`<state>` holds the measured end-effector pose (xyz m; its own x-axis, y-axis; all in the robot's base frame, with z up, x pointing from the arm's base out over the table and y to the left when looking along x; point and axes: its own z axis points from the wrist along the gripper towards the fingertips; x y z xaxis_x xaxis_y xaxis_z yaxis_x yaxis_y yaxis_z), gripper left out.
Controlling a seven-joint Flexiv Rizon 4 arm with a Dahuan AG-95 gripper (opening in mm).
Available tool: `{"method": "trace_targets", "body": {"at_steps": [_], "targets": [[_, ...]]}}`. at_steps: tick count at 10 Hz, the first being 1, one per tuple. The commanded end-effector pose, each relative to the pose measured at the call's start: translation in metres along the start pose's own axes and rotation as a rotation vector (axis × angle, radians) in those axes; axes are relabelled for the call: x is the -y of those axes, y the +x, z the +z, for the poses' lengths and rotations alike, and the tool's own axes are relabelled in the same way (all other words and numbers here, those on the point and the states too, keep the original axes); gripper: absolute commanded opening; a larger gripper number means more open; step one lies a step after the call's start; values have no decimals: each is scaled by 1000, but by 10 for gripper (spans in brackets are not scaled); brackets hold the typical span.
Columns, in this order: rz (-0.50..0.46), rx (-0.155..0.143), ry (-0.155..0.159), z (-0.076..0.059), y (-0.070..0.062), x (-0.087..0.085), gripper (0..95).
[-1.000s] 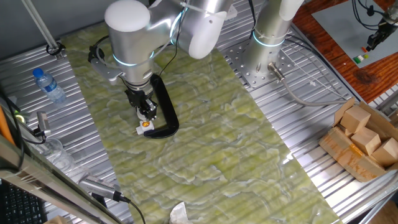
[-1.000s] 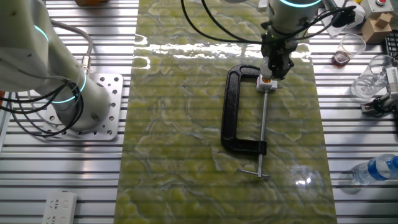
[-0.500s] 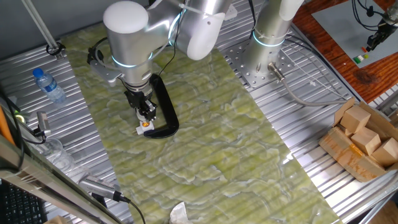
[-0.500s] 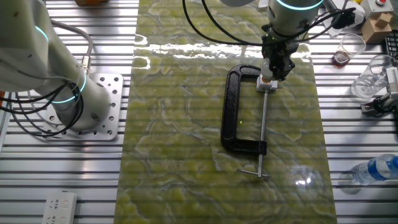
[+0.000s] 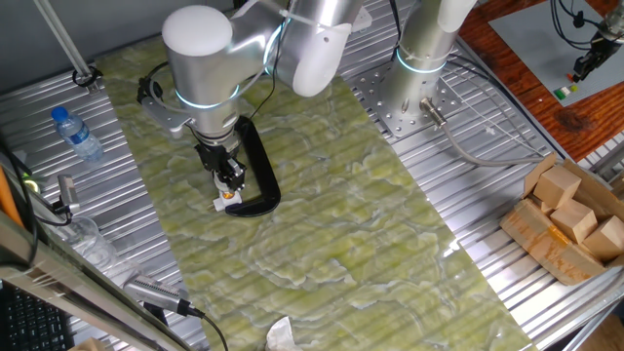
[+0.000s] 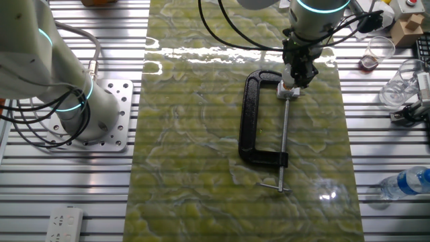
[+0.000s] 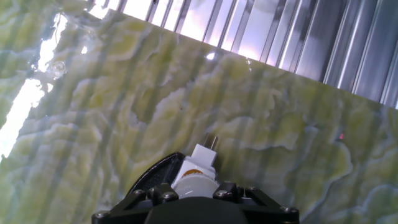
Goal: Take out the light bulb by rotating it
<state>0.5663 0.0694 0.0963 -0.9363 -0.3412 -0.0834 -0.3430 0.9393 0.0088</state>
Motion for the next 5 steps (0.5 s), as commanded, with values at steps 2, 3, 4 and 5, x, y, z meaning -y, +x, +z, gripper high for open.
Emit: {"method": "trace_targets", "body": {"at_steps": [2,3,4,5], "targets": [[1,0,1,2,0,-2,0],[3,0,2,3,0,-3,0],[2,2,1,5,1,-3,0],[2,2,1,6,1,-3,0]]}}
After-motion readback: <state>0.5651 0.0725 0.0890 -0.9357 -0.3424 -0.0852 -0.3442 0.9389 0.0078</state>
